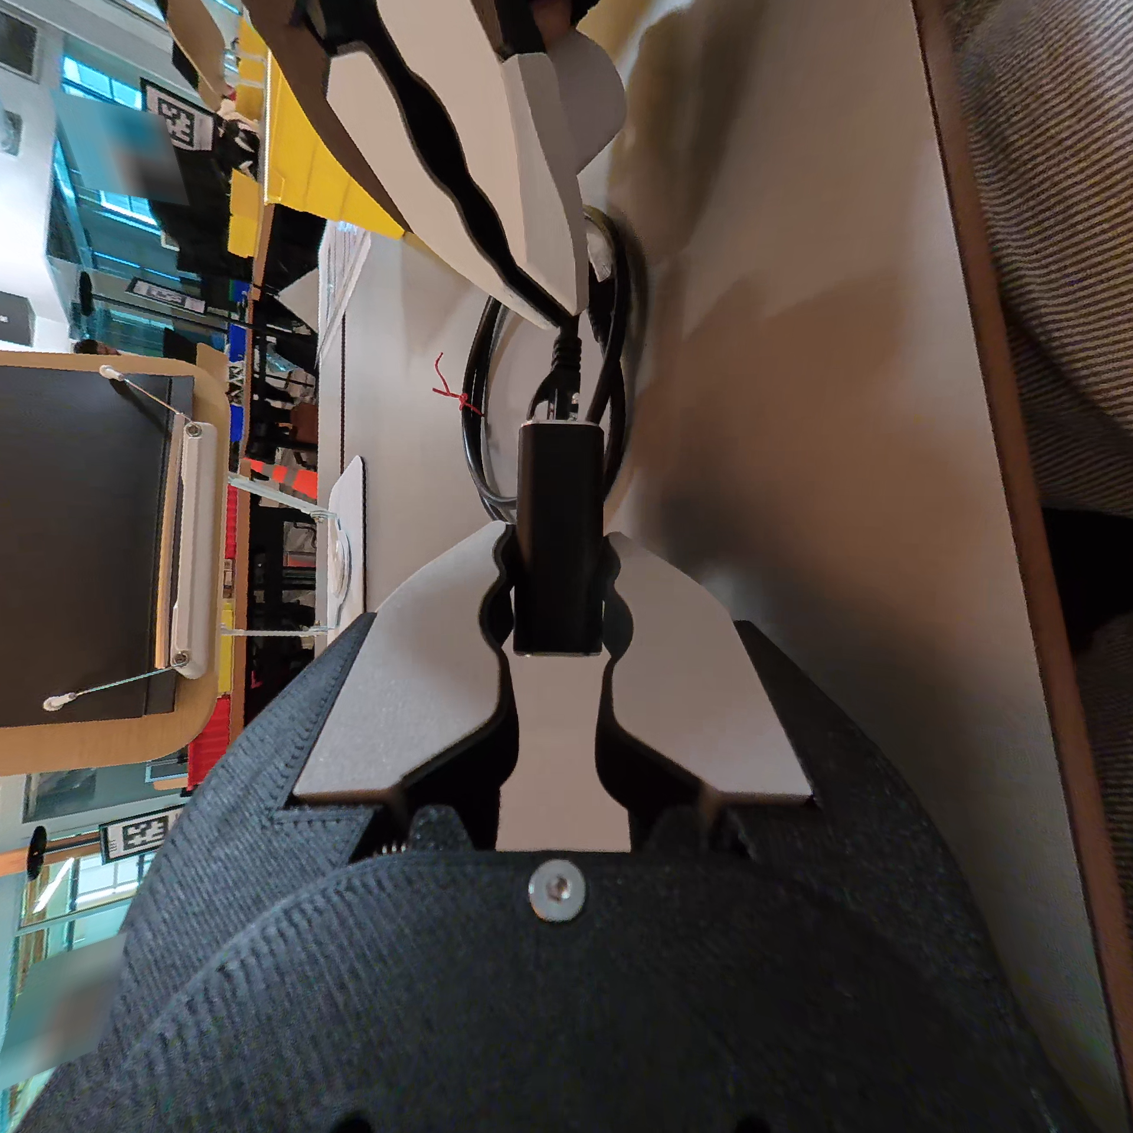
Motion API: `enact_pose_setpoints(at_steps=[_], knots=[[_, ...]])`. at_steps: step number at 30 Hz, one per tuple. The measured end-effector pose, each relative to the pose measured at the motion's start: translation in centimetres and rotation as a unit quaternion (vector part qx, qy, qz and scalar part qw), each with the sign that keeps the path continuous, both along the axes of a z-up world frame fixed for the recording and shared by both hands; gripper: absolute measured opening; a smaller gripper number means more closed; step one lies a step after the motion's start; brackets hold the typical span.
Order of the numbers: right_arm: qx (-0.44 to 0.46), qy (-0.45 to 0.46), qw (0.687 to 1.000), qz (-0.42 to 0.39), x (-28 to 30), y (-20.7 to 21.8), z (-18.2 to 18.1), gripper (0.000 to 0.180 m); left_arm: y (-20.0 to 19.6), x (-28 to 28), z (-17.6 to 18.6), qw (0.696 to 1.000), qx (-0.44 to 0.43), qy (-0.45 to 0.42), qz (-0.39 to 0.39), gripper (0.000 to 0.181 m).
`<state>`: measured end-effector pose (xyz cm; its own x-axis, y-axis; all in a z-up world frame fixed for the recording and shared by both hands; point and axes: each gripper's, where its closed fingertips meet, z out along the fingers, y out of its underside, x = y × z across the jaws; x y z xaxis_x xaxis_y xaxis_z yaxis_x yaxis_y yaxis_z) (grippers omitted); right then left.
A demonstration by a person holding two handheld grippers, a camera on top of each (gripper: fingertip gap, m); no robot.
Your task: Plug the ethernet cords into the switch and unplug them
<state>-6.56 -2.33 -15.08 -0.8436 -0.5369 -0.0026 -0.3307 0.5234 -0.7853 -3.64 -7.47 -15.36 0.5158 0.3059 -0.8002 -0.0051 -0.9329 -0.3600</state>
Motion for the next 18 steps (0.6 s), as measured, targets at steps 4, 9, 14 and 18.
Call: enact_pose_setpoints(at_steps=[4,9,14,18], knots=[[0.003,-0.005,1.000,0.000,-0.01,0.03,-0.04,0.005,0.08,0.00,0.03,1.000,-0.006,0.002,-0.001,0.025],[0.006,-0.012,1.000,0.000,-0.01,0.05,-0.09,0.005,0.12,0.02,0.06,1.000,-0.005,0.002,-0.003,0.025],[0.010,-0.019,1.000,0.001,0.05,0.09,-0.15,0.005,0.19,0.01,0.07,1.000,-0.004,0.002,-0.004,0.025],[0.011,-0.023,1.000,0.002,0.16,0.09,-0.15,0.005,0.24,0.01,0.05,1.000,-0.003,0.000,-0.005,0.025]])
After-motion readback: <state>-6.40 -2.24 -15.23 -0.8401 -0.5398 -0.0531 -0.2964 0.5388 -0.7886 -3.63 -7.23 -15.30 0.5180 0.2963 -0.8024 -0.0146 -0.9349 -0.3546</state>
